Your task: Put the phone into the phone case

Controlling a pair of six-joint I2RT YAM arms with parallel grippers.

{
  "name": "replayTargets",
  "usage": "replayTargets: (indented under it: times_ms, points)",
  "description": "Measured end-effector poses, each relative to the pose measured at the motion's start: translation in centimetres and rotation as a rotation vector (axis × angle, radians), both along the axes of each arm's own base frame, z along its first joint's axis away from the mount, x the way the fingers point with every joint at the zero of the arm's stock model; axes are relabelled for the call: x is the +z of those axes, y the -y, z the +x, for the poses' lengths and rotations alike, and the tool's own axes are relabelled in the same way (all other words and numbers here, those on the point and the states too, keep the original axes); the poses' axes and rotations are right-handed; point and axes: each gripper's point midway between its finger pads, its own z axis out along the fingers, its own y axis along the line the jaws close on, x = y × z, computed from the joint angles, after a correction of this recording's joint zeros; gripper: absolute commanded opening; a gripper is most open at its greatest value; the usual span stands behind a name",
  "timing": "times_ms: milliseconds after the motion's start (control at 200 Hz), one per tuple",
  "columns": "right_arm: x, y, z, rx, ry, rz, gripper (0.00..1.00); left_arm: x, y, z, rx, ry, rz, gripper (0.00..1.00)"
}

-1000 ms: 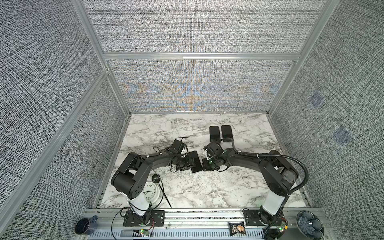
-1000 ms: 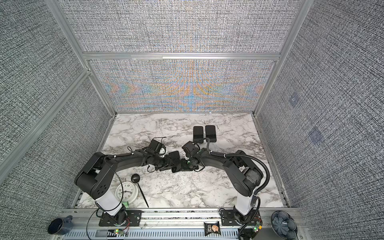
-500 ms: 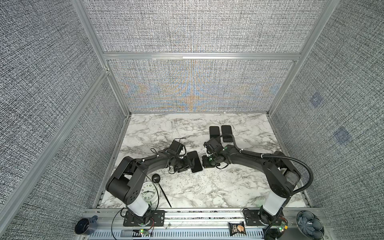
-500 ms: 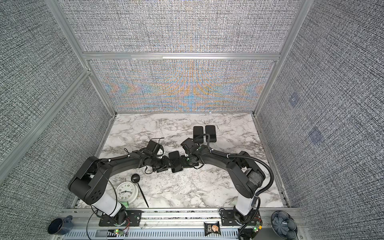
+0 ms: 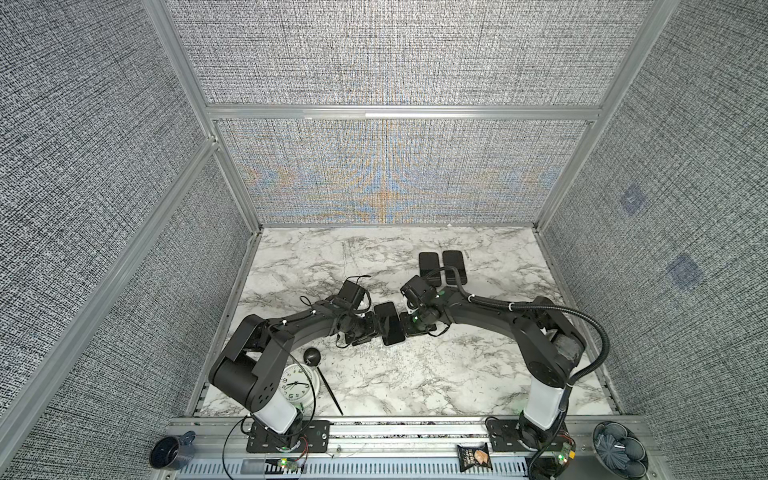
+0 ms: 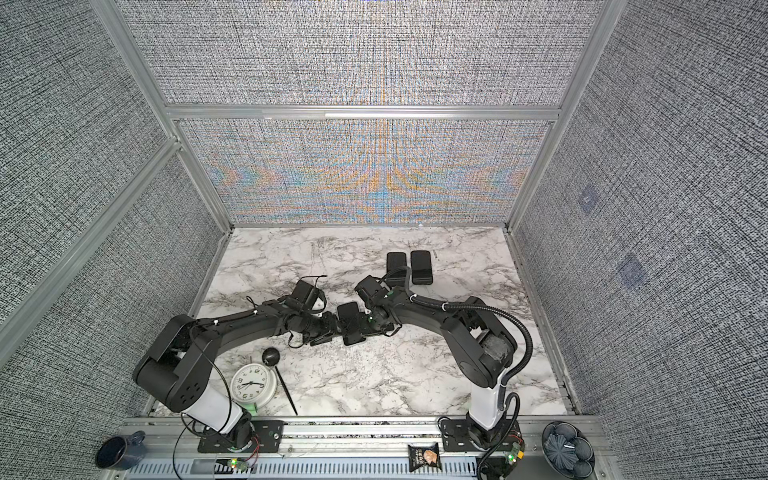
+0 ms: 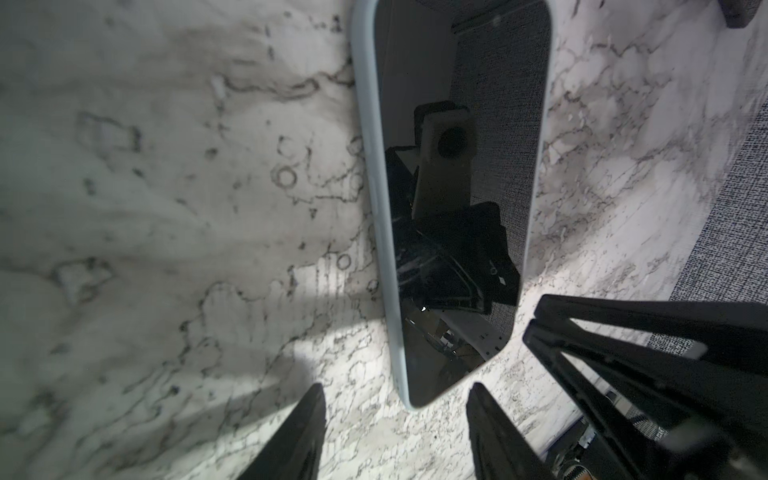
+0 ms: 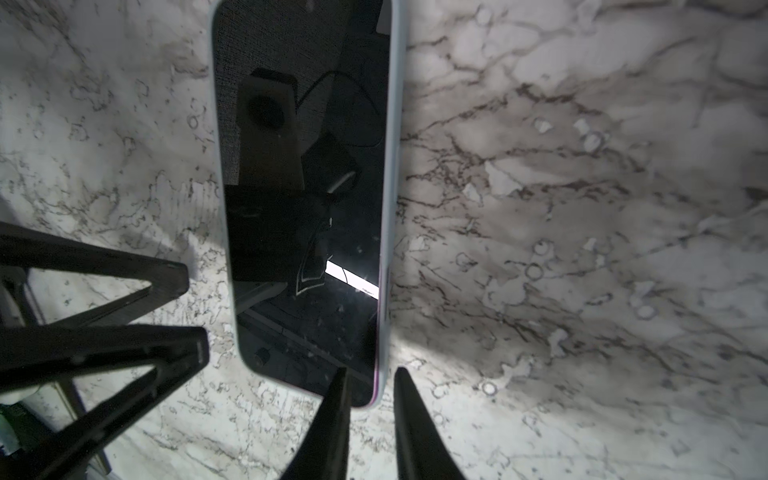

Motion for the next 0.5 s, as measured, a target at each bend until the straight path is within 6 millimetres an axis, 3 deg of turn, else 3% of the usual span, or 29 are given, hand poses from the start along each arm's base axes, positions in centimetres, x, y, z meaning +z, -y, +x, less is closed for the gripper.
replayTargets:
  times_ms: [185,500]
  points:
    - [-1.2,0.3,-0.8,0.010,-0.022,-0.021,0.21,-0.2,-0.1,-0.1,0.002,-0.005,0.003,0.54]
    - [-1.3,0.1,-0.8,0.006,-0.013,-0.001,0.14,-0.4,-0.3,-0.1,0.005,-0.011,0.007,0.53]
